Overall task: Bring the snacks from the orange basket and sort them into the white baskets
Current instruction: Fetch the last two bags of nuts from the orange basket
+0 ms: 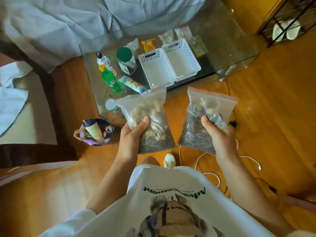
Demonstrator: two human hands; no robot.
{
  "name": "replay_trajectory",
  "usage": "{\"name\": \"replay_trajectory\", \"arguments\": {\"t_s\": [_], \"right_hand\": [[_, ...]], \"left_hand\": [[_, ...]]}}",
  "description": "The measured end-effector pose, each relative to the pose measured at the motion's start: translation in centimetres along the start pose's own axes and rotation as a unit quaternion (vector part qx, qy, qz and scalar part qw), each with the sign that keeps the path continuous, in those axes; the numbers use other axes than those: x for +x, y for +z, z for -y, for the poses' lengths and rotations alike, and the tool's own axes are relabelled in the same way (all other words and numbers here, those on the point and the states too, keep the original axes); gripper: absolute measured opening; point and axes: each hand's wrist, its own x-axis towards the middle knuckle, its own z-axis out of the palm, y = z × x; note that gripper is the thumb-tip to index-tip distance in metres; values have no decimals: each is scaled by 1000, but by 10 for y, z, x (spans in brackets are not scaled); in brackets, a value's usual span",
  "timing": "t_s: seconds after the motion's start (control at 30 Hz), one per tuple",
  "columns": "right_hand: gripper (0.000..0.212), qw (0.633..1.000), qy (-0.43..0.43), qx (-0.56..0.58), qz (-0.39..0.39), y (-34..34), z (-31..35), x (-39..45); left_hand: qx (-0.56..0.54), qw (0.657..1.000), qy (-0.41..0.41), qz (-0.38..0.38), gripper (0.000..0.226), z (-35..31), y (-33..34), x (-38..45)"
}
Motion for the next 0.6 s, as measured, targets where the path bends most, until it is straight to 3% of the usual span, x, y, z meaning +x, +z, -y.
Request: {"name": "replay_trajectory", "arguments": {"t_s": [0.3,0.43,0.6], "right_hand": [[29,1000,14,-2,-17,10,5,119],[43,1000,3,5,-22,26,16,189],[14,996,56,35,-63,44,37,280]], "left_hand": [[18,999,-23,-22,16,-26,37,114],[6,1000,-23,-8,14,-50,60,182],[20,1000,-2,6,14,-98,91,267]]}}
